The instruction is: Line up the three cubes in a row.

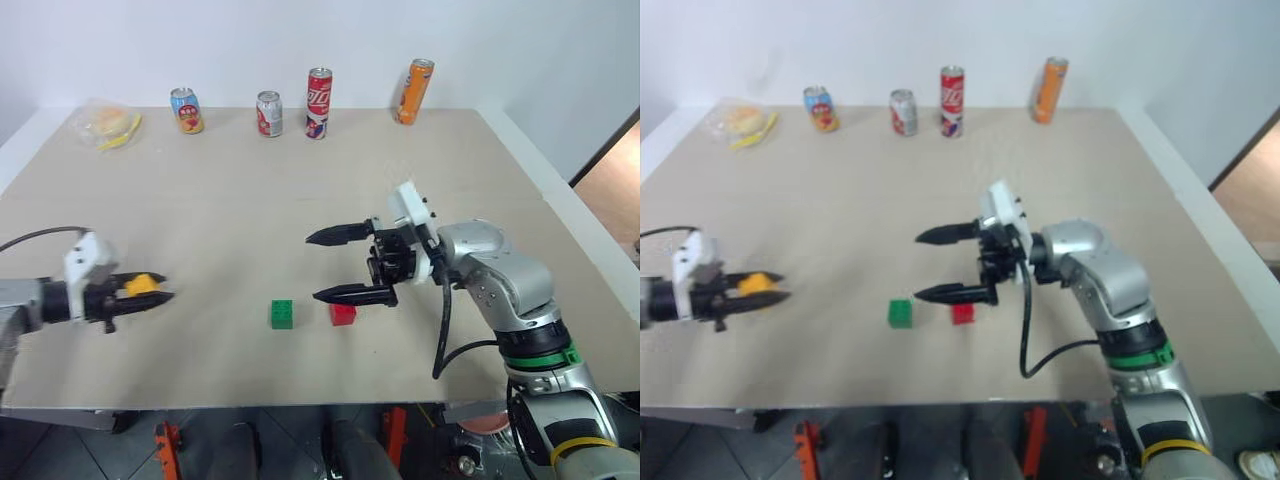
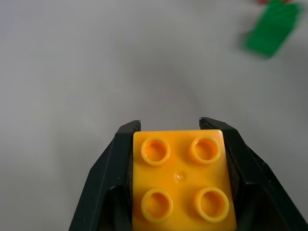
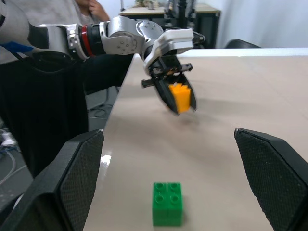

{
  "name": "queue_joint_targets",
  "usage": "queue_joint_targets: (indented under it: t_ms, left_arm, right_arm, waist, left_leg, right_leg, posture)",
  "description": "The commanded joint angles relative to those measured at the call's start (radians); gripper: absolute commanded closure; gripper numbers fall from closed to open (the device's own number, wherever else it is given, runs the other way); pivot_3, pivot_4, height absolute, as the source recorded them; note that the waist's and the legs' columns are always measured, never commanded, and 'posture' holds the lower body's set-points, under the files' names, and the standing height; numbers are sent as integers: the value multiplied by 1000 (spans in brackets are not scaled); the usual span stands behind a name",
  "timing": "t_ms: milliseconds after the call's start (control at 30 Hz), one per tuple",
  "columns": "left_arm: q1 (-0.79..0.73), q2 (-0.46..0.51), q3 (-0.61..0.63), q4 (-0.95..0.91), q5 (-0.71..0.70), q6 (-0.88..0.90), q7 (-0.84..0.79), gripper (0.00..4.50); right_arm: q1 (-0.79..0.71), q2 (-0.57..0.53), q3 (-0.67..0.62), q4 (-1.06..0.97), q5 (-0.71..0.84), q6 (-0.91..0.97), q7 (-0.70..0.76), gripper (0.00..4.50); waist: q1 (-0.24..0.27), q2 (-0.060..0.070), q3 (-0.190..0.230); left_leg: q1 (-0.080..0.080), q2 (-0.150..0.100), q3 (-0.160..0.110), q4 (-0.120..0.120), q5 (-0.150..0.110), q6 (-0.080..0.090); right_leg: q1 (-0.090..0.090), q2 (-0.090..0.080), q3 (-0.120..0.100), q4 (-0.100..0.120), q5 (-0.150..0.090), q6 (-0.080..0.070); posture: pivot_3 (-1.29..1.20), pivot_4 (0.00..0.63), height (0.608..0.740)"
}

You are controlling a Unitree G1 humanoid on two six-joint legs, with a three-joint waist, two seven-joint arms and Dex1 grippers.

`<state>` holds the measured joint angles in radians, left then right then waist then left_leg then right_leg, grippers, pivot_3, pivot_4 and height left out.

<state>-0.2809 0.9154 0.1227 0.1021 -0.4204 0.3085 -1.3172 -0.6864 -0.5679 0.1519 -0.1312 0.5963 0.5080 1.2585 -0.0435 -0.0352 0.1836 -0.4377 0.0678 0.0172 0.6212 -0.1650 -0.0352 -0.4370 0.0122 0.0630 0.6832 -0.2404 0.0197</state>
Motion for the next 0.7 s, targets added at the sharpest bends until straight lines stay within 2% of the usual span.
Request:
queue_joint_targets:
  t_ms: [33, 167, 367, 700]
  left_arm:
    - [-86, -17, -95, -28, 34, -13, -50, 3107]
    - [-184, -63, -196, 13, 64, -26, -114, 3107]
    - [-274, -125, -275, 94, 110, -71, -167, 3107]
    - [-234, -128, -286, 90, 125, -89, -191, 3107]
  right_arm:
    - [-8, -21, -40, -21, -4, -3, -13, 0]
    - [17, -44, -63, -53, -1, 3, -46, 0]
    - [68, -65, -91, -117, 9, 21, -97, 0]
    - [123, -92, -129, -185, 30, 48, -153, 0]
  waist:
    - [-3, 0, 0]
    - [-3, 0, 0]
    - [-4, 0, 0]
    - [-4, 0, 0]
  left_leg:
    - [0, 0, 0, 0, 0, 0]
    - [0, 0, 0, 0, 0, 0]
    - [0, 0, 0, 0, 0, 0]
    - [0, 0, 1, 2, 0, 0]
  right_leg:
    - [0, 1, 0, 0, 0, 0]
    - [0, 3, 3, 0, 0, 0]
    - [0, 3, 6, 0, 0, 2]
    - [0, 3, 7, 0, 1, 4]
  posture:
    - [0, 150, 740]
    - [0, 150, 740]
    - [0, 150, 740]
    - [0, 150, 740]
